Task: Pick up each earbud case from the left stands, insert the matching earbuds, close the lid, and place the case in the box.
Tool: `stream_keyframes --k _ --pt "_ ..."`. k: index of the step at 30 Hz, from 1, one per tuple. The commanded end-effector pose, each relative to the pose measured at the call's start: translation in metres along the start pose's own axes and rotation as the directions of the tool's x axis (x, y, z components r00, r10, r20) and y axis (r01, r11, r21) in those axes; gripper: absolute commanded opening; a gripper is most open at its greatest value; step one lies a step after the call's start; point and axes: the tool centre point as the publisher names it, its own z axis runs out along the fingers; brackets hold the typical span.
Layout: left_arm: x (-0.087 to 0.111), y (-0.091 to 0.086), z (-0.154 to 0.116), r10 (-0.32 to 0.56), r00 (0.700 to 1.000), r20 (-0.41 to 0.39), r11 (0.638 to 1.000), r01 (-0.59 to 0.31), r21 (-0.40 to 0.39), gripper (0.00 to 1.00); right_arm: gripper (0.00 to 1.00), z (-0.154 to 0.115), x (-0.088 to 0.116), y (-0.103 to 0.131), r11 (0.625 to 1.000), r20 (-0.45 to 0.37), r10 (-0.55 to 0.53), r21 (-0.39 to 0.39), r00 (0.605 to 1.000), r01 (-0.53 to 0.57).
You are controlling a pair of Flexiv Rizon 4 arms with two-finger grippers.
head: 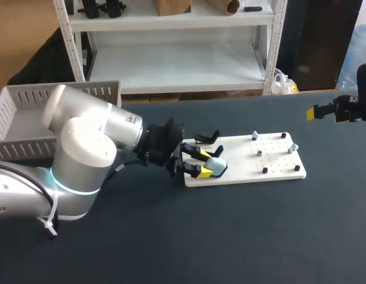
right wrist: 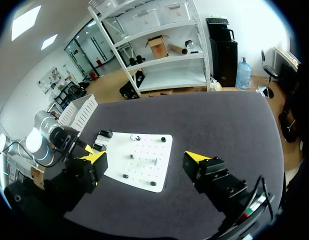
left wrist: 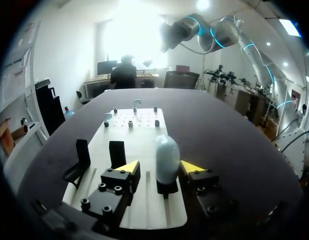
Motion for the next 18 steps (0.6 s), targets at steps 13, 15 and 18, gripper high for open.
stream_keyframes --k 13,15,18 --pt "0.0007 0.0024 0.0057 -0.011 1.000 -0.005 1.000 0.011 -0.002 0.46 1.00 0.0005 0.0000 -0.0010 1.000 0.000 -0.001 -0.005 1.000 0.001" --pt "0.0008 0.0024 0.0057 -0.013 1.000 -0.006 1.000 0.013 -0.002 0.45 1.00 0.0005 0.0000 -0.0010 1.000 0.000 -0.001 -0.005 1.000 0.001" --pt "0.0008 0.0015 0.0057 -0.013 1.000 -0.005 1.000 0.013 -0.002 0.44 1.00 0.0005 0.0000 -0.0010 1.000 0.000 -0.001 -0.005 1.000 0.001"
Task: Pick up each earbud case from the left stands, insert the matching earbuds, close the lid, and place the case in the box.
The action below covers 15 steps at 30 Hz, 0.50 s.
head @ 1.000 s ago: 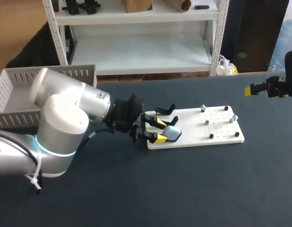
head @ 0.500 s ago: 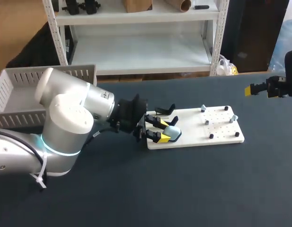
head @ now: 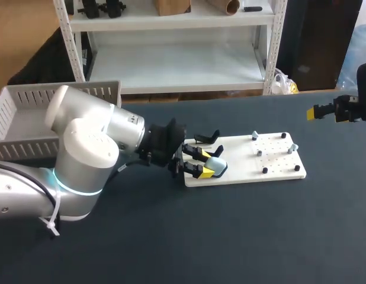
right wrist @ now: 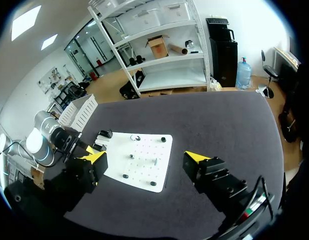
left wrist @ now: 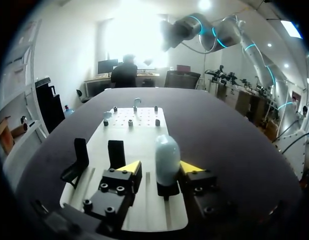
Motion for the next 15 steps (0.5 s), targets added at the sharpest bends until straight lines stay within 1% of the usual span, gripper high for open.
stream_keyframes --k 1,2,4,5,6,11,15 --pt "0.000 0.001 0.002 -0.001 1.000 -0.001 1.000 0.001 0.001 0.43 1.00 0.000 0.000 -0.001 1.000 0.000 -0.001 -0.005 1.000 0.001" --pt "-0.001 0.001 0.001 -0.001 1.000 0.000 1.000 0.001 0.001 0.40 1.00 0.000 0.000 -0.001 1.000 0.000 -0.001 -0.005 1.000 0.001" --pt "-0.001 0.000 0.001 -0.002 1.000 0.003 1.000 0.002 0.000 0.26 1.00 0.000 0.000 -0.001 1.000 0.000 -0.001 -0.005 1.000 0.001" --pt "-0.002 0.000 0.001 -0.003 1.000 0.004 1.000 0.003 -0.001 0.09 1.00 0.000 0.000 -0.001 1.000 0.000 -0.001 -0.005 1.000 0.001" --pt "-0.002 -0.001 0.000 -0.003 1.000 0.006 1.000 0.003 -0.001 0.00 1.00 0.000 0.000 -0.001 1.000 0.000 -0.001 -0.005 1.000 0.001" --pt "-0.005 -0.004 -0.006 -0.004 1.000 0.017 1.000 0.004 -0.001 0.00 1.00 0.000 0.000 -0.001 1.000 0.000 -0.001 -0.005 1.000 0.001" --pt "-0.014 -0.009 -0.017 0.006 0.999 0.048 1.000 -0.006 -0.003 0.00 1.00 0.000 0.000 -0.001 1.000 0.000 -0.001 -0.005 1.000 0.001"
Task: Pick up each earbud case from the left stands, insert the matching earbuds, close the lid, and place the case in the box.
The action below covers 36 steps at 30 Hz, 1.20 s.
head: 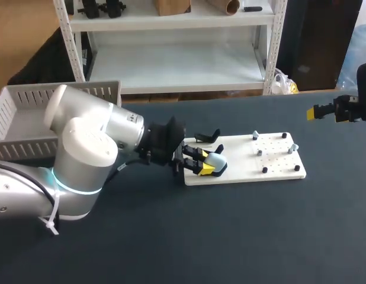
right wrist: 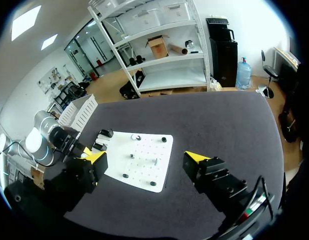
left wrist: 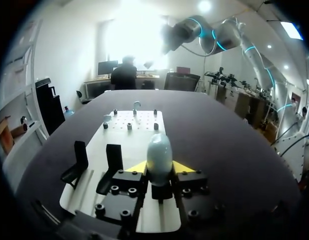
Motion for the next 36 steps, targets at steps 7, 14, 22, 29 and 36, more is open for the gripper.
stream_keyframes --k 7,14,22,29,36 --pt "-0.029 -0.019 -0.022 0.061 0.991 0.118 0.998 -0.058 -0.028 0.00 1.00 0.000 0.000 -0.001 1.000 0.000 -0.001 -0.005 1.000 0.001" --pt "-0.052 -0.023 -0.023 0.081 0.981 0.179 0.996 -0.074 -0.046 0.00 1.00 0.000 0.000 -0.001 1.000 0.000 -0.001 -0.005 1.000 0.001" --pt "-0.060 -0.020 -0.026 0.074 0.982 0.175 0.997 -0.066 -0.050 0.00 1.00 0.000 0.000 -0.001 1.000 0.000 -0.001 -0.005 1.000 0.001" --pt "-0.060 -0.020 -0.026 0.074 0.982 0.175 0.997 -0.066 -0.050 0.00 1.00 0.000 0.000 -0.001 1.000 0.000 -0.001 -0.005 1.000 0.001" --pt "-0.060 -0.020 -0.026 0.074 0.982 0.175 0.997 -0.066 -0.050 0.00 1.00 0.000 0.000 -0.001 1.000 0.000 -0.001 -0.005 1.000 0.001"
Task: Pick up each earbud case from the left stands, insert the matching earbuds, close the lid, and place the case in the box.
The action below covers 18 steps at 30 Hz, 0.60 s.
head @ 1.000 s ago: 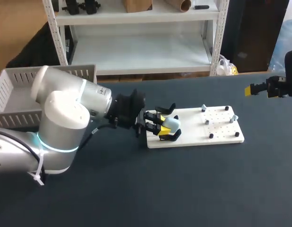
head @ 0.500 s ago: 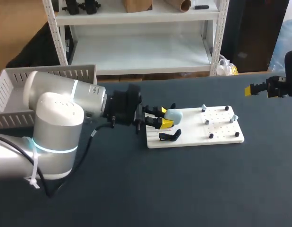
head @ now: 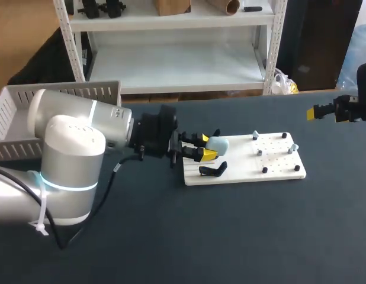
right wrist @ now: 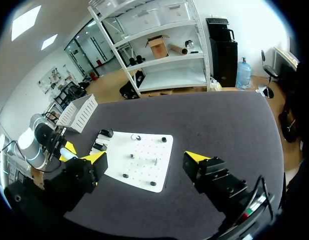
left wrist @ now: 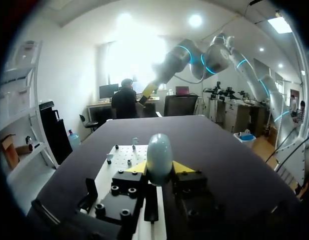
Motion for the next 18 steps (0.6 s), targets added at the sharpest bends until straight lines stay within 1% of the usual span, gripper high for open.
stream_keyframes --k 1,15,18 --pt "0.0007 -0.0007 0.0005 0.001 1.000 0.003 1.000 -0.001 -0.004 0.00 1.00 0.0005 0.0000 -0.0010 1.000 0.000 -0.001 -0.005 1.000 0.001" --pt "0.0007 -0.0007 0.0005 0.001 1.000 0.003 1.000 -0.001 -0.004 0.00 1.00 0.0005 0.0000 -0.0010 1.000 0.000 -0.001 -0.005 1.000 0.001" --pt "0.0008 -0.0011 0.0082 0.010 0.999 0.032 1.000 -0.011 0.024 0.00 1.00 0.0005 0.0000 -0.0010 1.000 0.000 -0.001 -0.005 1.000 0.001"
